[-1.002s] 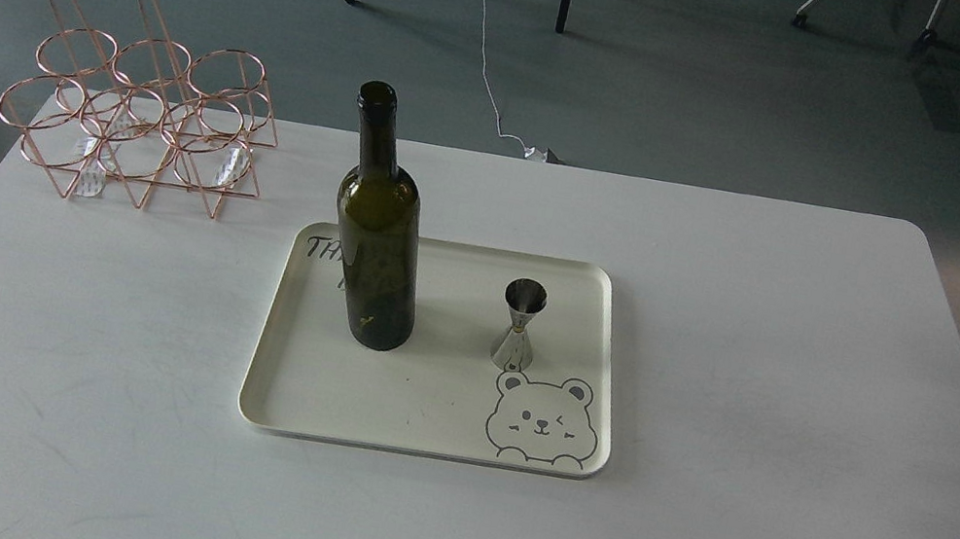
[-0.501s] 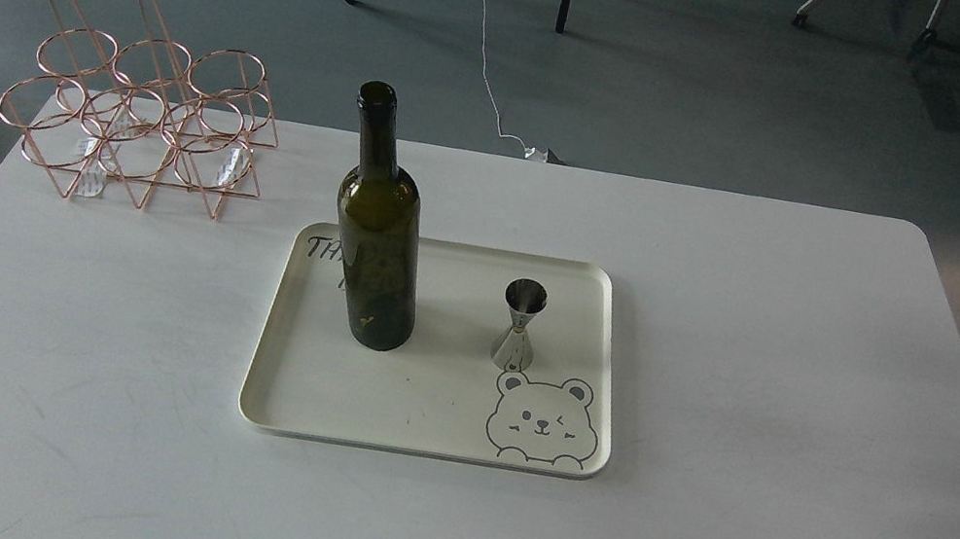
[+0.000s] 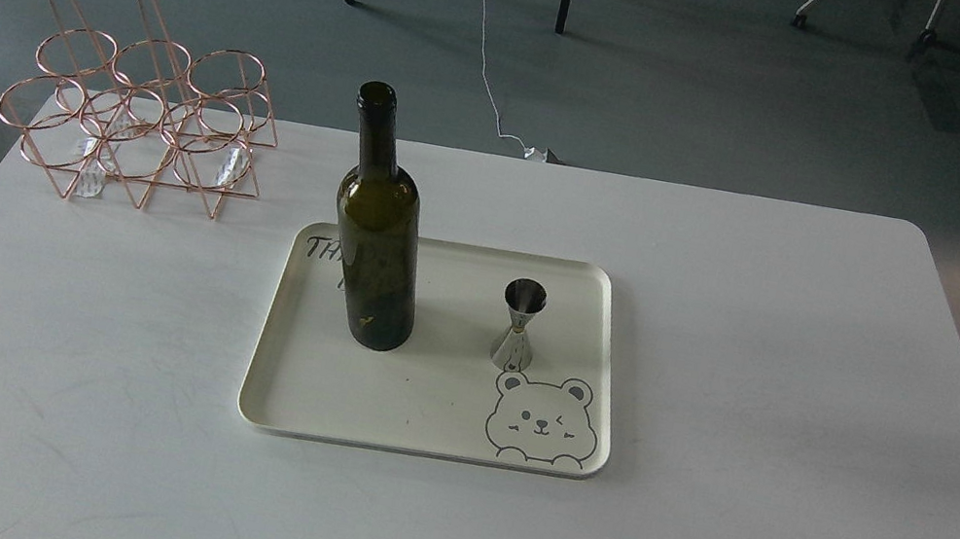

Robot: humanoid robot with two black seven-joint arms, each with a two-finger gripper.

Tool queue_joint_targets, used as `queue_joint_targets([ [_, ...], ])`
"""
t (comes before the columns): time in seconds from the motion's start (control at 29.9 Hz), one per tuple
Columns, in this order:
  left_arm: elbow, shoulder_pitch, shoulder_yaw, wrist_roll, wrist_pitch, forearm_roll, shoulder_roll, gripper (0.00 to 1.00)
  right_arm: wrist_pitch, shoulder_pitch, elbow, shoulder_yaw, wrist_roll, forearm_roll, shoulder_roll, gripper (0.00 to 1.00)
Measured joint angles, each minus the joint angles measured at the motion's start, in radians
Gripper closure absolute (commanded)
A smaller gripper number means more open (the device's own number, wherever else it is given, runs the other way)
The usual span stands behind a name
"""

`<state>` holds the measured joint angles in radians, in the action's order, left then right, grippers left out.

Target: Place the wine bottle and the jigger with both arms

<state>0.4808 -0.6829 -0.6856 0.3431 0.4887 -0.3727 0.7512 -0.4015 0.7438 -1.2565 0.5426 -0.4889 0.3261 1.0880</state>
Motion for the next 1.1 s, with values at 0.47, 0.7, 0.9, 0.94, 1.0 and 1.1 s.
queue_joint_targets([
  [0.47,0.0,-0.004,0.0,-0.001,0.0,0.0,0.001,0.01,0.138,-0.006,-0.226,-0.002,0.0,0.813,-0.092,0.01],
  [0.7,-0.001,-0.004,0.0,-0.006,0.0,0.0,0.002,0.01,0.279,-0.01,-0.211,-0.127,0.0,1.165,-0.241,0.01],
  [0.9,-0.001,-0.001,0.0,-0.003,0.0,0.0,-0.001,0.01,0.382,-0.01,-0.137,-0.241,0.0,1.383,-0.343,0.02],
  [0.94,-0.001,-0.001,0.0,-0.003,0.0,0.0,-0.001,0.01,0.39,-0.01,-0.12,-0.253,0.0,1.41,-0.362,0.02],
  [1.0,-0.001,-0.001,0.0,-0.002,0.0,0.0,-0.002,0.01,0.398,-0.007,-0.082,-0.266,0.0,1.455,-0.401,0.02],
  [1.1,-0.001,-0.001,-0.002,-0.001,0.0,0.0,-0.003,0.01,0.401,-0.001,-0.027,-0.27,0.0,1.491,-0.448,0.02],
])
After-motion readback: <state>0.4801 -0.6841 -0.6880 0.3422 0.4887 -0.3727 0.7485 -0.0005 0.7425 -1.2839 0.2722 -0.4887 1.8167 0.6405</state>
